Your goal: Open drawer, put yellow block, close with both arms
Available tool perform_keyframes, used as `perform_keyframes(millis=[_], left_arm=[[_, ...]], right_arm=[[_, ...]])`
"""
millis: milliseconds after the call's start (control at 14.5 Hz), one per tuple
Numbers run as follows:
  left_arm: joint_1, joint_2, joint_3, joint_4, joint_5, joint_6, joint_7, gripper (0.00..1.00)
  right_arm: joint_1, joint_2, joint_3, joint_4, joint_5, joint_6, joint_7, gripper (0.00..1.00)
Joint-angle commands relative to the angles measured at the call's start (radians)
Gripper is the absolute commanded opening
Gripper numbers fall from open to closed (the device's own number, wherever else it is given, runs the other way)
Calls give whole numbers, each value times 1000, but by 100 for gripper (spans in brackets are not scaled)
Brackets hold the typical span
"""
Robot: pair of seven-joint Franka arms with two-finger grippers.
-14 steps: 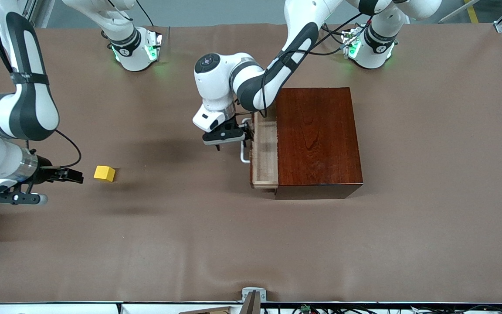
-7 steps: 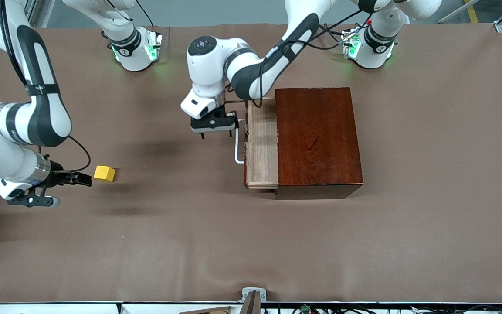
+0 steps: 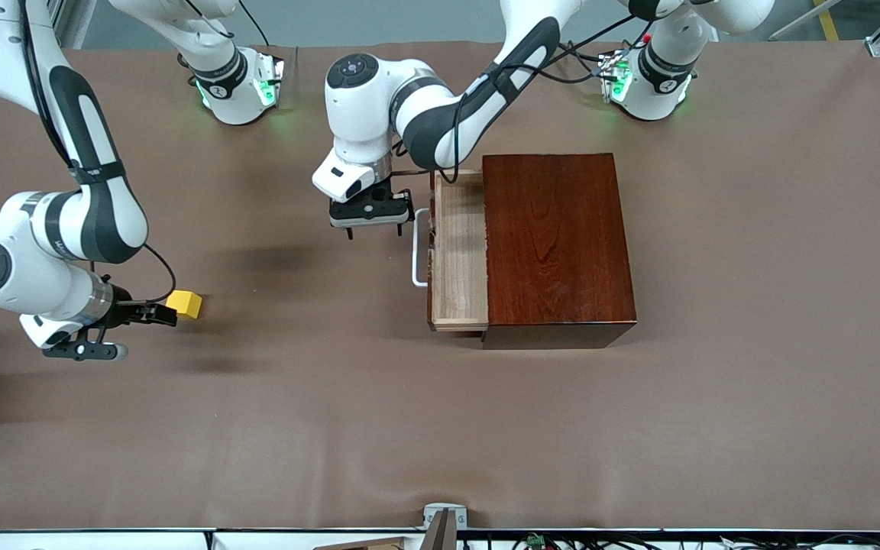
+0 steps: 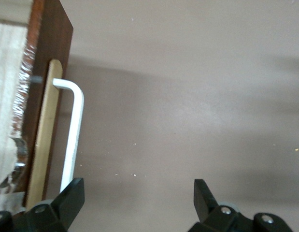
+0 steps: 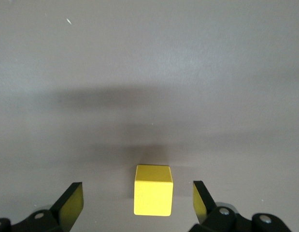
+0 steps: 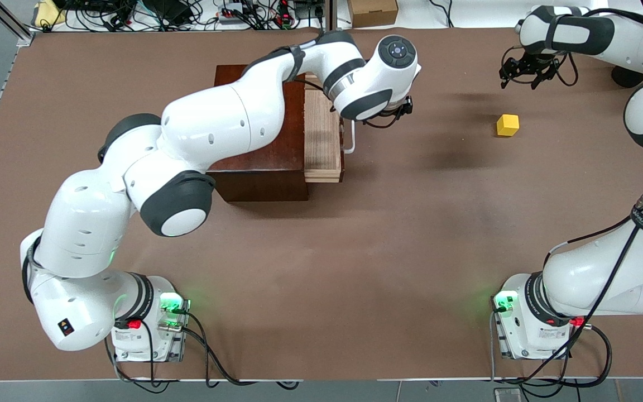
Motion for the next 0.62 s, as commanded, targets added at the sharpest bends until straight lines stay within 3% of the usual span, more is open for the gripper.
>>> perform_keyframes(millis=[0,553], left_arm=[[18,-66,0,4,-3,-77,-4,100],[87,-233,1,-11,2,-353,82,100]], right_arm=[[-34,13,16,-19,2,32,6,100],[-38,29,17,-114,13,139,6,100]])
